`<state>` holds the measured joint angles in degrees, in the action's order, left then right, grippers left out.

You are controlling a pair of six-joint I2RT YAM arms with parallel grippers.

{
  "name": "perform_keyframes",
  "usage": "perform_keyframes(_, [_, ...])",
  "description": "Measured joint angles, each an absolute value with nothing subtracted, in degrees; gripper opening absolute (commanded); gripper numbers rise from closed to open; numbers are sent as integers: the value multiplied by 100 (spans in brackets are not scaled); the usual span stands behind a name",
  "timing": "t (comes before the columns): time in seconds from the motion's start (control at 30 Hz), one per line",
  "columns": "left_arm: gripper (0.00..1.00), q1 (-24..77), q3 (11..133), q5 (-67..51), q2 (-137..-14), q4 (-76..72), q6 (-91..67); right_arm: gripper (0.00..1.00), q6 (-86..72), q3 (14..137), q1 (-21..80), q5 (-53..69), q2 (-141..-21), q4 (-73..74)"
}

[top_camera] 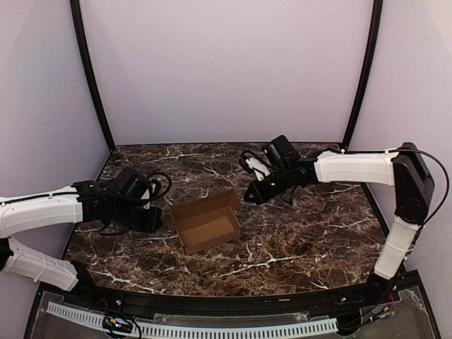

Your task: Fold the paper box

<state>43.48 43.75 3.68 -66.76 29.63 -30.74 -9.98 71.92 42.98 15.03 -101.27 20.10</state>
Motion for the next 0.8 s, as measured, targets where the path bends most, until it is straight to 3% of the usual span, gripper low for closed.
perform_keyframes(0.37, [1,4348,4388,-132,-7116,1822,-3201,0,-1105,7210,4296,2132,-10213,1625])
perform_keyframes(0.8, [1,4322,4388,-687,-7299,1487,-3288,0,-1280,6949,4390,2292,-10210,1450])
